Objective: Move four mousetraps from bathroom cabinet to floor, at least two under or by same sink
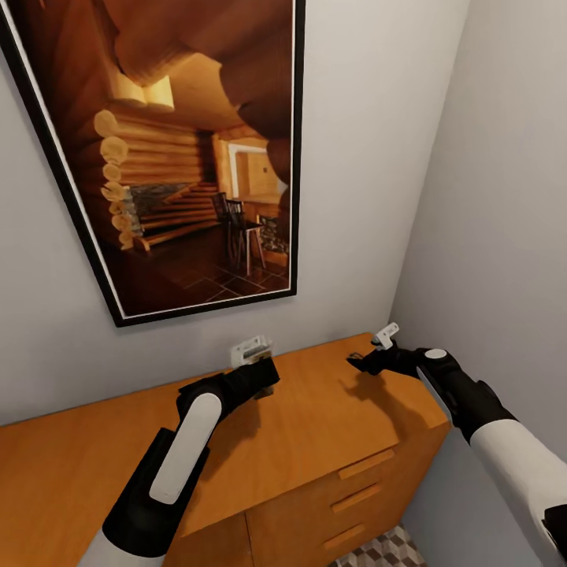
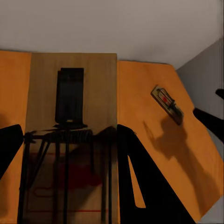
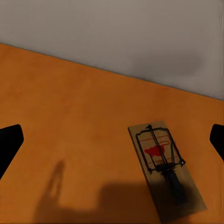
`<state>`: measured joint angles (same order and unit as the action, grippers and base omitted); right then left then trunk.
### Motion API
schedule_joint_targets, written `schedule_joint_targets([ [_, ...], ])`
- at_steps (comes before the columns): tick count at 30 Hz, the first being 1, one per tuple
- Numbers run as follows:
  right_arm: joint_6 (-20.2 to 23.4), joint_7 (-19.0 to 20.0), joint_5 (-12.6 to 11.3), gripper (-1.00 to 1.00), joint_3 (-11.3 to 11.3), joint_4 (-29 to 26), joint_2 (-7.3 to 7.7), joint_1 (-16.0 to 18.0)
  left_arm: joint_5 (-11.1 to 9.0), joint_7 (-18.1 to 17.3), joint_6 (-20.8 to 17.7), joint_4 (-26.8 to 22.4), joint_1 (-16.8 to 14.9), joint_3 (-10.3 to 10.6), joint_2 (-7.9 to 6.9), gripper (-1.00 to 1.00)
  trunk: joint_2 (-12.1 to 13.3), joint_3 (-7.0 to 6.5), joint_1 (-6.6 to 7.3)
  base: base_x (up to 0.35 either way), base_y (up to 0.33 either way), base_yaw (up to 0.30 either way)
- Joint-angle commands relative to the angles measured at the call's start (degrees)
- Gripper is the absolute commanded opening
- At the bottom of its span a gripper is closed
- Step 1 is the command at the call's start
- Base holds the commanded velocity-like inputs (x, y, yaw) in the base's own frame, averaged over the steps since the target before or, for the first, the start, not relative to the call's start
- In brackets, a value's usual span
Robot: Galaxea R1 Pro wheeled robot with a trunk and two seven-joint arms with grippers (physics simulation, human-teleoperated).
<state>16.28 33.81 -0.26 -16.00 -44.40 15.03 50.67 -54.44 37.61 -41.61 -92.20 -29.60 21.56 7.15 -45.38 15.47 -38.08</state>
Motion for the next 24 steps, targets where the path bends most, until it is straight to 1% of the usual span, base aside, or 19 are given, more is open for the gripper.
schedule_joint_targets([
  [1, 0.0, 0.0, 0.0, 1.0, 0.0, 0.5, -0.03, 0.1, 0.0, -0.3, 0.1, 0.0, 0.0, 0.8, 0.09, -1.0, 0.0, 0.0, 0.0, 0.105, -0.139, 0.0],
  [3, 0.1, 0.0, 0.0, 1.0, 0.0, 1.4, -0.1, 0.4, -0.1, -0.6, 0.2, 0.0, 0.0, 1.9, 0.16, -1.0, 0.0, 0.0, 0.0, 0.141, -0.188, 0.0],
  [6, 0.2, 0.1, -0.1, 1.0, 0.0, 3.4, -0.16, 0.9, -0.2, -1.5, 0.3, 0.0, 0.1, 2.8, 0.26, -1.0, 0.0, 0.0, 0.0, 0.18, -0.236, 0.0],
  [8, 0.1, 0.3, -0.1, 1.0, 0.0, 4.7, -0.16, 1.2, -0.3, -1.9, 0.4, 0.0, 0.1, 3.1, 0.28, -1.0, 0.0, 0.0, 0.0, 0.173, -0.224, 0.0],
  [9, 0.0, 0.8, -0.2, 1.0, 0.0, 5.4, -0.17, 1.4, -0.3, -2.1, 0.4, 0.0, 0.1, 3.2, 0.29, -1.0, 0.0, 0.0, 0.0, 0.13, -0.168, 0.0],
  [10, -0.2, 2.4, -0.2, 1.0, 0.0, 6.7, -0.19, 1.8, -0.3, -2.3, 0.4, 0.0, 0.1, 3.3, 0.3, -1.0, 0.0, 0.0, 0.0, 0.083, -0.107, 0.0],
  [14, -0.5, 7.2, 0.0, 1.0, -0.1, 9.2, -0.45, 2.6, -0.4, -2.6, 0.5, 0.0, 0.2, 3.3, 0.32, -1.0, 0.0, 0.0, 0.0, 0.047, -0.061, 0.0],
  [17, -0.6, 9.0, 0.1, 1.0, -0.2, 10.0, -0.65, 2.8, -0.4, -2.7, 0.5, 0.0, 0.2, 3.4, 0.32, -1.0, 0.0, 0.0, 0.0, 0.017, -0.022, 0.0],
  [24, -0.4, 10.2, 0.1, 1.0, -0.2, 10.5, -0.83, 2.9, -0.4, -2.7, 0.6, 0.0, 0.2, 3.3, 0.32, -1.0, 0.0, 0.0, 0.0, 0.005, -0.006, 0.0],
])
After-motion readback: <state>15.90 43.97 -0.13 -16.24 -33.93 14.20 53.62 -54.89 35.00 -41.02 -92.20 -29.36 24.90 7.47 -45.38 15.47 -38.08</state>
